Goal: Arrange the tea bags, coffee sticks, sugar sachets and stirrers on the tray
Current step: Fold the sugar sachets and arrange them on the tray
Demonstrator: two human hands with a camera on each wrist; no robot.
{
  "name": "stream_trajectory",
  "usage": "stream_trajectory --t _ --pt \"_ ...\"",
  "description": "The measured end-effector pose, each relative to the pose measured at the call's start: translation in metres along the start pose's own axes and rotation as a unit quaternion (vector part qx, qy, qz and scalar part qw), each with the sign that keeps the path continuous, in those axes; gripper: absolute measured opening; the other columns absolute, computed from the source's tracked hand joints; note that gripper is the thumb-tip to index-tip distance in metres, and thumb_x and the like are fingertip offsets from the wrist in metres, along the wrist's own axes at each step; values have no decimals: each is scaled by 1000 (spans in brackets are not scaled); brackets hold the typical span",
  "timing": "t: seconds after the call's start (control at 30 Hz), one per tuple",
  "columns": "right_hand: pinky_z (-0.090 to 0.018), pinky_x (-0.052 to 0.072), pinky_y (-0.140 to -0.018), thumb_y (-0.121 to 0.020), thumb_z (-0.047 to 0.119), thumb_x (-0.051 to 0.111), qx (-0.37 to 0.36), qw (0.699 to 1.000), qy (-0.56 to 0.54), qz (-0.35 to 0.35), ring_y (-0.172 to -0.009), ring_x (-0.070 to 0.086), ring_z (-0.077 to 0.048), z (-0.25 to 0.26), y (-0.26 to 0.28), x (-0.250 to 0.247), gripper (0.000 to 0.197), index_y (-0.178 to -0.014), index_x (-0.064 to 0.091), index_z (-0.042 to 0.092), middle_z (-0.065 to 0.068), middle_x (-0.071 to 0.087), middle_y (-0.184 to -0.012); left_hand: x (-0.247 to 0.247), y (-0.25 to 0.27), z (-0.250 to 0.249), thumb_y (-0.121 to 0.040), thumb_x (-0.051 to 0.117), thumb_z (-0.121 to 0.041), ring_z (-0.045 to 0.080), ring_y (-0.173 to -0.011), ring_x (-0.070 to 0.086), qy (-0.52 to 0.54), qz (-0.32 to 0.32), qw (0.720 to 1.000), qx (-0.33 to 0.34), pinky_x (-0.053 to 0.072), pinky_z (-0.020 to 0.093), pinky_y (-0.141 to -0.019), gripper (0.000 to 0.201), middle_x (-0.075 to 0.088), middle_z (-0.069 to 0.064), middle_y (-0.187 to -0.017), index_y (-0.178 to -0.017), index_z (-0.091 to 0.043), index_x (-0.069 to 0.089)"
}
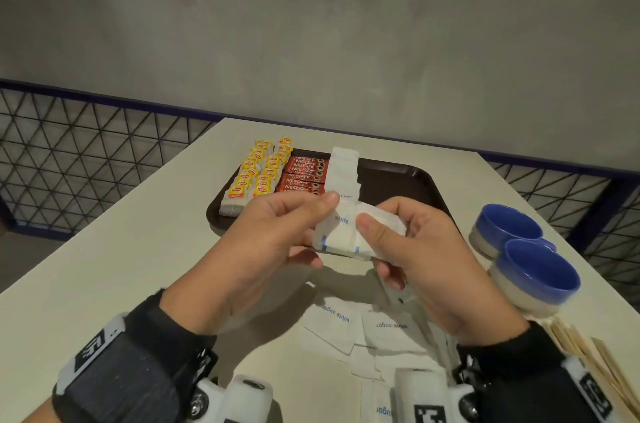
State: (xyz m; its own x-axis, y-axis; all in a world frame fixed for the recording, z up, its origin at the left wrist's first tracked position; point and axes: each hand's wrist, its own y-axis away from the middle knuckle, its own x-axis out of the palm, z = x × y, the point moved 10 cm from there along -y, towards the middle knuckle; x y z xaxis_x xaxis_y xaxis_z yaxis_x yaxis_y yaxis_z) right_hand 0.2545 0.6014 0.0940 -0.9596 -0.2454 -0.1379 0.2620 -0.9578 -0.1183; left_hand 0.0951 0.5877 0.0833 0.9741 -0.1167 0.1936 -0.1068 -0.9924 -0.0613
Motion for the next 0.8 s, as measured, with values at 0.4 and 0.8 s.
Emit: stream_trajectory --t 0.4,0.8 --pt "-19 39 -41 -81 46 69 13 995 -43 -84 -47 51 -7 -15 10 -1 35 -97 67 16 -9 67 -73 2 -1 10 -87 73 -3 22 -94 78 11 -29 999 20 62 26 -70 17 80 8 -105 -102 -7 79" --pt "-28 43 -42 -89 37 71 14 994 -54 -95 -47 49 -18 -20 12 -1 24 -92 65 14 -20 61 -67 15 0 22 -98 56 2 17 -85 73 31 13 999 -25 63 35 -75 32 78 9 -98 -89 -15 82"
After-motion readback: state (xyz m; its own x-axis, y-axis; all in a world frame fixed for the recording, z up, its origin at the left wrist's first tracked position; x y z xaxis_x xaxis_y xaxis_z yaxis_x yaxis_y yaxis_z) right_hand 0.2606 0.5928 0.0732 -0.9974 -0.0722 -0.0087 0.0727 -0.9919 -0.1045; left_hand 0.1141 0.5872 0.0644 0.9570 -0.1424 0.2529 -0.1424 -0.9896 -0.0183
